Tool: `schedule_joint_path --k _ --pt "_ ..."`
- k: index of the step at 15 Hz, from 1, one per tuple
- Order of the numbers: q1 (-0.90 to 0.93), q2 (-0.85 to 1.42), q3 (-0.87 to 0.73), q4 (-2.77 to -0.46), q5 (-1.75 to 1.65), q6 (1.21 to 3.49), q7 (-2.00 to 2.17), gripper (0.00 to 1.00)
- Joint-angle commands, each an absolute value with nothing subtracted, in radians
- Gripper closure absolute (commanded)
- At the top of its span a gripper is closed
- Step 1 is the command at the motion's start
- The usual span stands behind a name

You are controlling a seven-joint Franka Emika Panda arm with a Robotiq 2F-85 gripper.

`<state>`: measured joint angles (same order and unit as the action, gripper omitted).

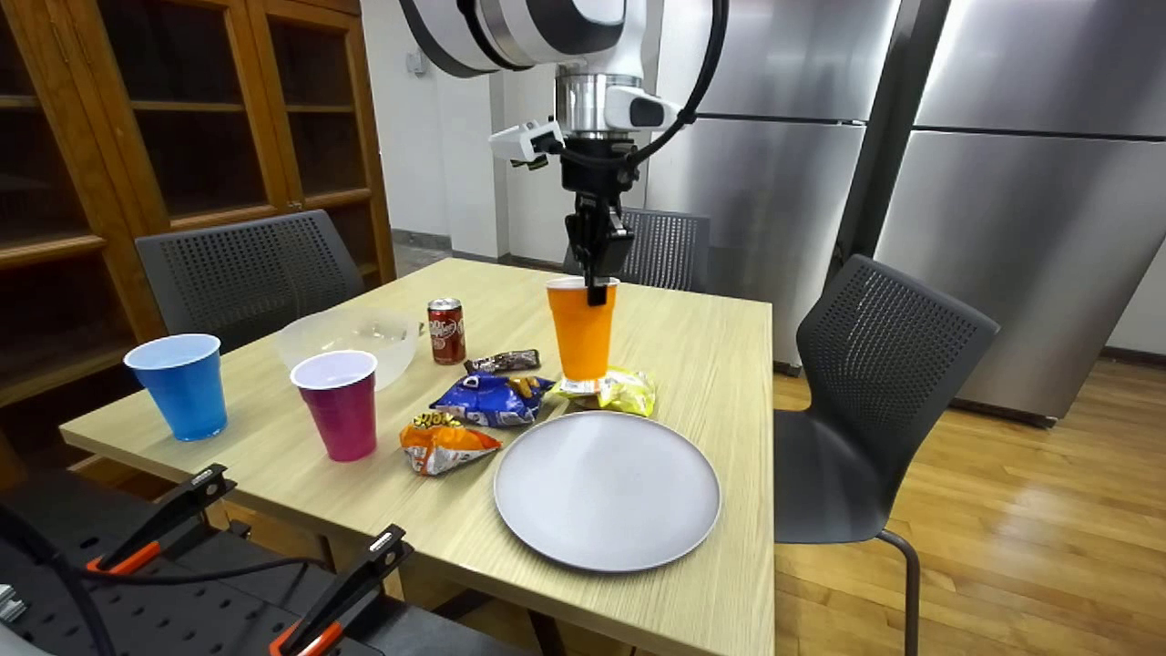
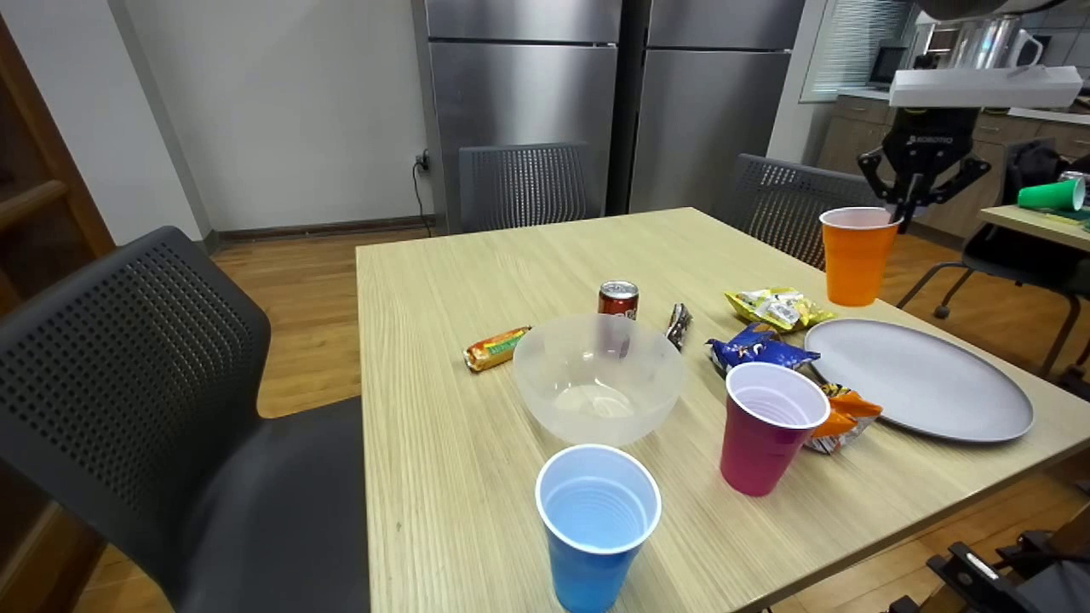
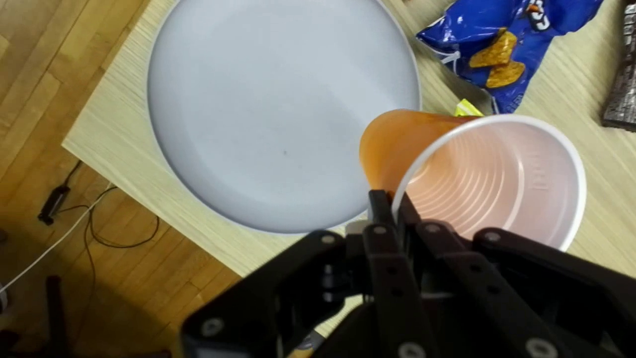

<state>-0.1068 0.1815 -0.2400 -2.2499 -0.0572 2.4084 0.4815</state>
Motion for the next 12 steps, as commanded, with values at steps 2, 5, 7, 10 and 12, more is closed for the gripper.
schedule_joint_path --k 2,5,7,10,12 --pt "-0.150 0.173 -0.277 -2.288 -0.071 2.419 0.487 0.99" --pt "-0.172 0.199 -0.310 -2.287 -0.080 2.417 0.503 0.99" --pt "-0.181 0.223 -0.333 -2.280 -0.091 2.420 0.519 0.99" --pt "-0.188 0.261 -0.365 -2.269 -0.107 2.423 0.543 0.99" --pt "-0.188 0.293 -0.378 -2.257 -0.102 2.427 0.562 0.99"
